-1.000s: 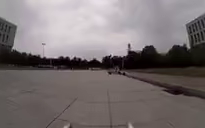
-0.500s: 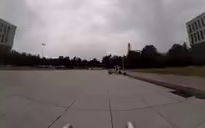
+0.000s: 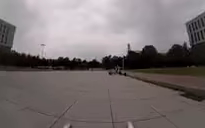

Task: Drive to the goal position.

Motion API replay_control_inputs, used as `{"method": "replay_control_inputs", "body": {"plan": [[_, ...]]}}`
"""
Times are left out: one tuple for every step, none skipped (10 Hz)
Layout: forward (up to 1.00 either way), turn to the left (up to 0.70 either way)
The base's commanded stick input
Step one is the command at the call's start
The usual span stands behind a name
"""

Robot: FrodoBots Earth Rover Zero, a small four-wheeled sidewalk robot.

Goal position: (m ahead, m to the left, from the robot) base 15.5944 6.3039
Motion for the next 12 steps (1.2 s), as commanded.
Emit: {"method": "replay_control_inputs", "body": {"plan": [[0.70,0.00],[0.70,0.00],[0.70,0.00],[0.70,0.00],[0.70,0.00],[0.70,0.00],[0.70,0.00],[0.70,0.00],[0.70,0.00],[0.70,0.00],[0.70,0.00],[0.70,0.00]]}}
